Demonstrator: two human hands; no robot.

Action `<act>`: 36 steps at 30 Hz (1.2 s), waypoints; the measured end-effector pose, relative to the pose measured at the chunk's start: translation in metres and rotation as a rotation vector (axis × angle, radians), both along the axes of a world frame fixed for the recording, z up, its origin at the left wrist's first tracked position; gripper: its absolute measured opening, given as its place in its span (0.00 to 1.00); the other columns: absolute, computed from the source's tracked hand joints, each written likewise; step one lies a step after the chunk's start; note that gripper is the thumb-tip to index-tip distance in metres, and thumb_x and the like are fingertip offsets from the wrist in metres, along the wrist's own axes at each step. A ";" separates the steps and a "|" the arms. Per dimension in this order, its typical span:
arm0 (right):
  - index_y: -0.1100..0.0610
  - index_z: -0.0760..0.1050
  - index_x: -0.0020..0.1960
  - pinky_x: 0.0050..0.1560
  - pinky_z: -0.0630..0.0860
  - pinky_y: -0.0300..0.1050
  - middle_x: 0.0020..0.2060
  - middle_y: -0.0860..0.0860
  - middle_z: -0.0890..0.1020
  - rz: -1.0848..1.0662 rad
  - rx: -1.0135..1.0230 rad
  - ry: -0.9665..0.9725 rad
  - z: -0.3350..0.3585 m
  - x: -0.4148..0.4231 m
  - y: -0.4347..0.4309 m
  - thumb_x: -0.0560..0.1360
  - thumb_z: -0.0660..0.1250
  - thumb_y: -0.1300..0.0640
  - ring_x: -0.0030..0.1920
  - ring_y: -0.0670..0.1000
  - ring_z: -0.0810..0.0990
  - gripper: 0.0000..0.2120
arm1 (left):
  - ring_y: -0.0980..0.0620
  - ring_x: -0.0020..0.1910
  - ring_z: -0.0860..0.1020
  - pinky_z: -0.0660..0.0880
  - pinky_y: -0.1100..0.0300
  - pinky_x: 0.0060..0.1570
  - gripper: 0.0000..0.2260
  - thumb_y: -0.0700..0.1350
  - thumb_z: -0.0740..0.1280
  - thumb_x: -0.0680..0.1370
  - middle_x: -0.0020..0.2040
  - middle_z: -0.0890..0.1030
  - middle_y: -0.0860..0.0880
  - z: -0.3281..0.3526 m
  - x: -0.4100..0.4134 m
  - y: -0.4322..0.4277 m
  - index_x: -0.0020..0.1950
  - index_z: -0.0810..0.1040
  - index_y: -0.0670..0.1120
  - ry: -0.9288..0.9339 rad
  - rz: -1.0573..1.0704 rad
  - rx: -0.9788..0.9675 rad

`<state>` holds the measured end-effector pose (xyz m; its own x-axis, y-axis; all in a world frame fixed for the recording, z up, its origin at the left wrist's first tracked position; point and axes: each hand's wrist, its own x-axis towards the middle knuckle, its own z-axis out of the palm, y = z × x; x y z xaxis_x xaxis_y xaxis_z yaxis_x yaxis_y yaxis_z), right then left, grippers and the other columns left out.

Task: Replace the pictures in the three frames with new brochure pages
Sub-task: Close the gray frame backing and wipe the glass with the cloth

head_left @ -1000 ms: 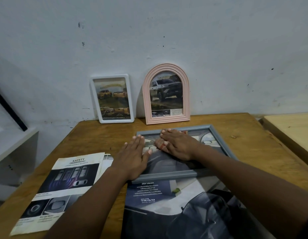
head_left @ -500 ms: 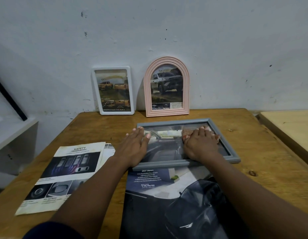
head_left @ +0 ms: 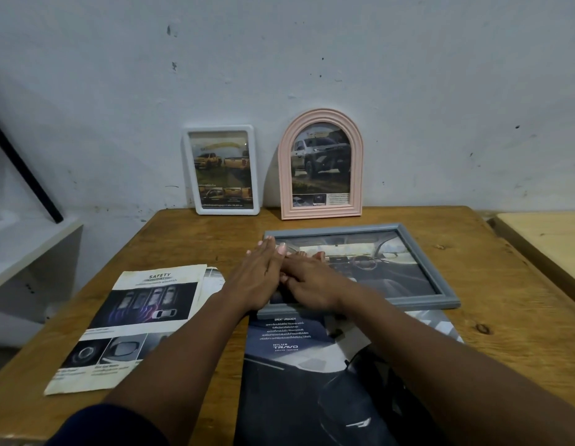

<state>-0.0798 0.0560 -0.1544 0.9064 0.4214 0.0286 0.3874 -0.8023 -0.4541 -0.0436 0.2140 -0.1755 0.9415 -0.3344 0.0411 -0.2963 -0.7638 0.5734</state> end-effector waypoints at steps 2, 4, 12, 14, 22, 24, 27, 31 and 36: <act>0.49 0.63 0.78 0.78 0.47 0.58 0.78 0.52 0.63 0.034 -0.025 0.042 0.006 -0.009 -0.013 0.83 0.54 0.48 0.78 0.53 0.58 0.23 | 0.57 0.81 0.47 0.42 0.55 0.79 0.35 0.66 0.40 0.81 0.83 0.51 0.51 -0.001 0.001 0.001 0.83 0.50 0.48 -0.001 0.008 0.010; 0.48 0.61 0.79 0.78 0.46 0.56 0.79 0.50 0.62 0.044 -0.063 0.065 0.010 -0.018 -0.029 0.83 0.54 0.44 0.79 0.51 0.56 0.25 | 0.56 0.81 0.47 0.42 0.56 0.79 0.31 0.63 0.42 0.84 0.83 0.51 0.51 0.000 0.000 0.001 0.84 0.50 0.48 -0.013 0.008 0.042; 0.47 0.56 0.80 0.78 0.46 0.63 0.81 0.50 0.53 -0.245 -0.227 0.086 0.015 -0.050 -0.132 0.84 0.51 0.47 0.80 0.51 0.49 0.25 | 0.53 0.82 0.47 0.43 0.52 0.80 0.42 0.70 0.36 0.76 0.83 0.50 0.48 0.008 -0.004 0.000 0.83 0.48 0.46 -0.040 -0.019 0.180; 0.57 0.61 0.78 0.77 0.49 0.65 0.80 0.55 0.57 -0.400 -0.291 0.078 0.012 -0.060 -0.132 0.83 0.50 0.47 0.80 0.54 0.51 0.26 | 0.53 0.82 0.48 0.44 0.52 0.80 0.42 0.70 0.36 0.76 0.83 0.51 0.48 0.008 -0.006 -0.002 0.83 0.49 0.47 -0.039 -0.017 0.181; 0.56 0.70 0.68 0.73 0.54 0.69 0.73 0.63 0.68 -0.524 -0.300 -0.052 0.002 -0.076 -0.021 0.78 0.55 0.50 0.76 0.62 0.62 0.21 | 0.52 0.81 0.51 0.45 0.53 0.79 0.37 0.67 0.39 0.80 0.83 0.54 0.48 0.009 -0.010 -0.006 0.83 0.53 0.46 -0.043 0.007 0.126; 0.53 0.73 0.64 0.73 0.55 0.67 0.72 0.61 0.71 -0.400 -0.243 -0.132 0.002 -0.075 0.002 0.79 0.54 0.52 0.75 0.60 0.64 0.16 | 0.52 0.81 0.51 0.44 0.54 0.78 0.34 0.64 0.40 0.82 0.83 0.54 0.48 0.012 -0.012 -0.007 0.83 0.54 0.47 -0.026 0.006 0.108; 0.54 0.75 0.64 0.73 0.57 0.61 0.72 0.56 0.72 -0.227 -0.128 -0.156 -0.001 -0.066 0.016 0.82 0.53 0.51 0.73 0.57 0.67 0.17 | 0.50 0.81 0.52 0.45 0.54 0.78 0.30 0.60 0.42 0.85 0.82 0.56 0.46 0.022 -0.014 -0.009 0.83 0.56 0.46 0.003 0.012 0.077; 0.50 0.74 0.67 0.73 0.59 0.60 0.70 0.53 0.74 -0.011 -0.046 0.004 0.009 -0.058 -0.002 0.84 0.53 0.49 0.69 0.56 0.71 0.17 | 0.50 0.82 0.51 0.44 0.56 0.77 0.29 0.59 0.42 0.85 0.83 0.55 0.47 0.024 -0.014 -0.009 0.83 0.55 0.45 0.021 0.015 0.087; 0.49 0.74 0.68 0.69 0.63 0.49 0.66 0.50 0.78 0.042 -0.050 0.009 0.021 -0.073 -0.041 0.83 0.53 0.45 0.60 0.51 0.75 0.19 | 0.52 0.82 0.49 0.43 0.52 0.79 0.32 0.64 0.41 0.83 0.83 0.52 0.49 0.007 -0.006 -0.002 0.84 0.51 0.49 -0.055 -0.015 0.180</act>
